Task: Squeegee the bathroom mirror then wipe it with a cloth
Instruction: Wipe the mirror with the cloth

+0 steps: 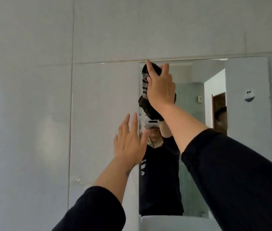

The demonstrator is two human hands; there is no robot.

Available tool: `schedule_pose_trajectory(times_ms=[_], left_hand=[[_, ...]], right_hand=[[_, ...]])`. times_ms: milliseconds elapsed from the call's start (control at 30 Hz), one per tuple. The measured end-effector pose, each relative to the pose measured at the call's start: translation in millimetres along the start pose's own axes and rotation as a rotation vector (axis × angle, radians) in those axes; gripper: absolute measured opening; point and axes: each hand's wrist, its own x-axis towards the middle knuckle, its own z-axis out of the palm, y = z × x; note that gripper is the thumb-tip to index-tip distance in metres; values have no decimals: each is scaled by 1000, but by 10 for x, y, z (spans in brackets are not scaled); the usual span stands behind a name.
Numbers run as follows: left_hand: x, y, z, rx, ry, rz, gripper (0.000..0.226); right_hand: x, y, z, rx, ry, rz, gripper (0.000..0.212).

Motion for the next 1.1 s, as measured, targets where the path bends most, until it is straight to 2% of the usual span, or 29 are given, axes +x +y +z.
schedule_pose_trajectory(times_ms=[100,267,333,400,533,767,1100], left_hand=[[87,13,186,46,-50,-24,78],[162,-5,397,91,-57,-54,94],[152,3,440,127,-48,-61,98],[145,12,468,144,-31,-65,99],[141,35,478,109,4,-75,95],[113,61,435,123,15,-90,95],[123,77,500,101,78,-106,100]], right_hand=[[243,54,153,-139,5,-32,58],[180,62,381,-327,48,-197,54],[136,78,446,-394,33,-260,64],[163,116,452,-431,13,-288,69],[242,226,385,-441,-31,-331,59],[358,675,112,-447,-3,-225,55],[397,1791,-555,-503,50,-34,54]])
